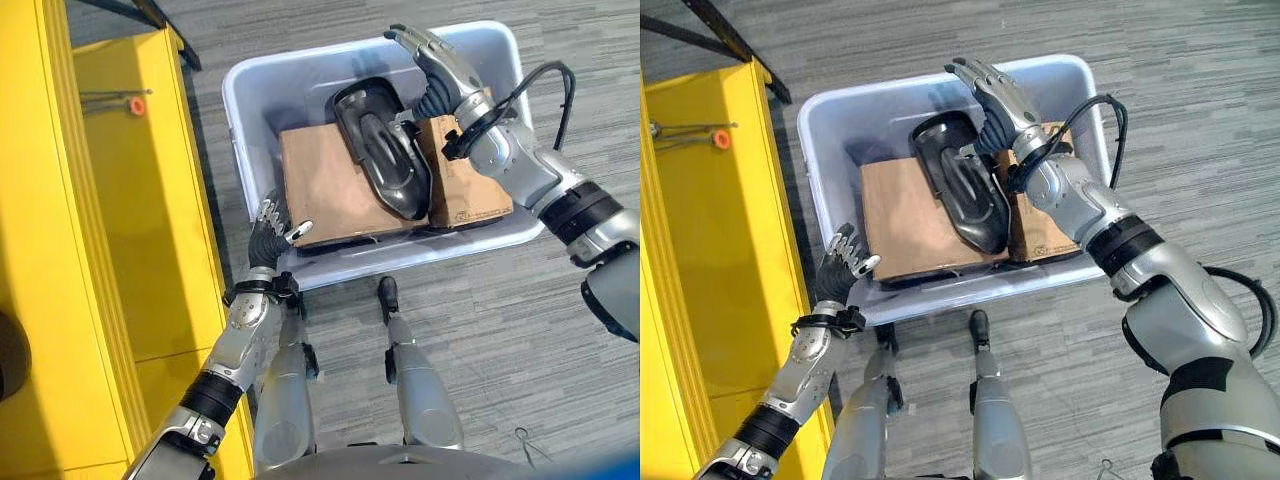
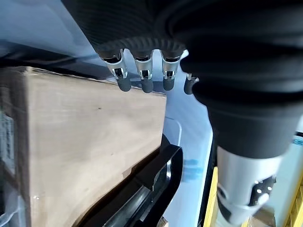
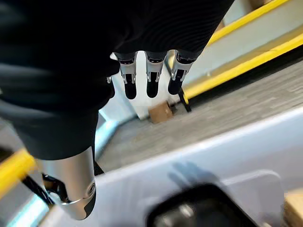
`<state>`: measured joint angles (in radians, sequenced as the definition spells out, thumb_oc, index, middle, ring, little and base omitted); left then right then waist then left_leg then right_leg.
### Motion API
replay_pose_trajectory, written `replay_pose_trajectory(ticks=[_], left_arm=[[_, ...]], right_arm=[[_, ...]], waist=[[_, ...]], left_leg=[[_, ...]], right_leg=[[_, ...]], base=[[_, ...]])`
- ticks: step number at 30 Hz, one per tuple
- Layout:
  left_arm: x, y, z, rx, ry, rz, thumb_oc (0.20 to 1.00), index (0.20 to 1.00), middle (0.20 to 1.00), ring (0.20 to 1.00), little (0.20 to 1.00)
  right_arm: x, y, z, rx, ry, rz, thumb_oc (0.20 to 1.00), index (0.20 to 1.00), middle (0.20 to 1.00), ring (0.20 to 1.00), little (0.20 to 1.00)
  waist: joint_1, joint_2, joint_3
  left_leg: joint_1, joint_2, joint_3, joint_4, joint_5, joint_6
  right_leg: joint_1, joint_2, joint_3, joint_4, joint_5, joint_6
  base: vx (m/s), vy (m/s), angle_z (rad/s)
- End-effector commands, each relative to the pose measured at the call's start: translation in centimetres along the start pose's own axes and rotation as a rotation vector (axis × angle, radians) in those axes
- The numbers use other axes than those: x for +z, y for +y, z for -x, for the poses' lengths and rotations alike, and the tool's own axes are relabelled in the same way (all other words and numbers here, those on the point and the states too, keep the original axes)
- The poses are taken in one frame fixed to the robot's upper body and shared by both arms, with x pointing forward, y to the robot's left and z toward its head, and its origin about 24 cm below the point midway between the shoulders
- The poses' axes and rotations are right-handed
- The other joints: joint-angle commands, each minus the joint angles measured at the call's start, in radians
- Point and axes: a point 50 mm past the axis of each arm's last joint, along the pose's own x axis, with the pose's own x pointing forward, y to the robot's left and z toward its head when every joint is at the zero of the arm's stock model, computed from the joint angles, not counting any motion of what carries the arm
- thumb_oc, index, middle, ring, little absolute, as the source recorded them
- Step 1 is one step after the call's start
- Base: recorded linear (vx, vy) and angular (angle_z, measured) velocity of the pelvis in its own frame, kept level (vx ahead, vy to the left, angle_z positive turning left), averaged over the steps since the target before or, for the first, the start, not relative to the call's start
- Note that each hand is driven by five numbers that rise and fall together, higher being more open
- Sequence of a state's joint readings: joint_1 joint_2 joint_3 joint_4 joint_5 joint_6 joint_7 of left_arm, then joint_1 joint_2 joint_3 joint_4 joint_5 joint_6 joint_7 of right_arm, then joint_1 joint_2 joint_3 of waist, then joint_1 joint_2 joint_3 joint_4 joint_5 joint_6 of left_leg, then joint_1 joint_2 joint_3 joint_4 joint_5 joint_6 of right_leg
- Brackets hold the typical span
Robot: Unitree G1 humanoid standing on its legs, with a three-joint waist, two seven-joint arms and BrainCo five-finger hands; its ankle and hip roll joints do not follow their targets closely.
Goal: Move parts from the plastic box to the shelf.
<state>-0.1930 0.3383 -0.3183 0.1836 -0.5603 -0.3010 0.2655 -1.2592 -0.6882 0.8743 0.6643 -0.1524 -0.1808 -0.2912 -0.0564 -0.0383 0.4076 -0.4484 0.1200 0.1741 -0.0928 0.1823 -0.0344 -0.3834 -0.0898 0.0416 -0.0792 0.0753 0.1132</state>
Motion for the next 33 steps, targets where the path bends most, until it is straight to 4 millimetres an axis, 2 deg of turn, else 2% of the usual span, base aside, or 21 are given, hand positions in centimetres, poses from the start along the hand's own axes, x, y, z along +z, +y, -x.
replay_pose_trajectory(ticks=[1,2,6,10,21,33], left_arm=[[3.7,-1.4,-1.1,-0.09,-0.187,0.029,1.0,1.0,1.0,1.0,1.0],[3.7,-1.9,-1.2,-0.107,-0.188,0.036,1.0,1.0,1.0,1.0,1.0],[4.3,-3.1,-1.7,-0.147,-0.21,0.046,1.0,1.0,1.0,1.0,1.0],[4.6,-4.0,-2.2,-0.161,-0.227,0.037,1.0,1.0,1.0,1.0,1.0],[5.3,-4.9,-2.8,-0.166,-0.255,0.03,1.0,1.0,1.0,1.0,1.0],[5.6,-5.1,-3.2,-0.153,-0.268,0.032,1.0,1.0,1.0,1.0,1.0]], right_arm=[[-0.9,-5.2,-1.2,-0.119,0.001,0.204,1.0,1.0,1.0,1.0,1.0],[-2.4,-5.4,-0.9,-0.104,0.058,0.277,1.0,1.0,1.0,1.0,1.0],[-5.2,-5.8,-0.1,-0.074,0.177,0.381,1.0,1.0,1.0,1.0,1.0],[-6.3,-5.3,0.7,-0.035,0.201,0.455,1.0,1.0,1.0,1.0,1.0],[-6.8,-3.9,1.2,0.113,0.154,0.683,1.0,1.0,1.0,1.0,1.0],[-6.1,-3.7,0.5,0.117,0.137,0.699,1.0,1.0,1.0,1.0,1.0]], waist=[[0.035,0.003,0.011],[0.041,0.01,0.021],[0.051,0.025,0.045],[0.057,0.036,0.062],[0.071,0.045,0.09],[0.079,0.037,0.104]], left_leg=[[0.146,0.09,-0.047,0.017,-0.081,-0.097],[0.134,0.087,-0.055,0.019,-0.079,-0.097],[0.107,0.08,-0.065,0.026,-0.073,-0.095],[0.083,0.076,-0.076,0.037,-0.074,-0.093],[0.047,0.072,-0.092,0.05,-0.075,-0.09],[0.036,0.063,-0.11,0.05,-0.075,-0.089]], right_leg=[[-0.131,-0.043,-0.023,0.205,0.033,0.045],[-0.146,-0.044,-0.027,0.217,0.029,0.044],[-0.173,-0.049,-0.031,0.238,0.023,0.043],[-0.194,-0.051,-0.039,0.257,0.013,0.041],[-0.227,-0.056,-0.052,0.276,0.003,0.039],[-0.224,-0.062,-0.062,0.269,0.005,0.04]], base=[[-0.05,0.001,0.24],[-0.04,-0.003,0.16],[-0.02,-0.002,0.13],[-0.01,-0.01,0.05],[0.0,-0.002,0.02],[0.0,0.002,0.04]])
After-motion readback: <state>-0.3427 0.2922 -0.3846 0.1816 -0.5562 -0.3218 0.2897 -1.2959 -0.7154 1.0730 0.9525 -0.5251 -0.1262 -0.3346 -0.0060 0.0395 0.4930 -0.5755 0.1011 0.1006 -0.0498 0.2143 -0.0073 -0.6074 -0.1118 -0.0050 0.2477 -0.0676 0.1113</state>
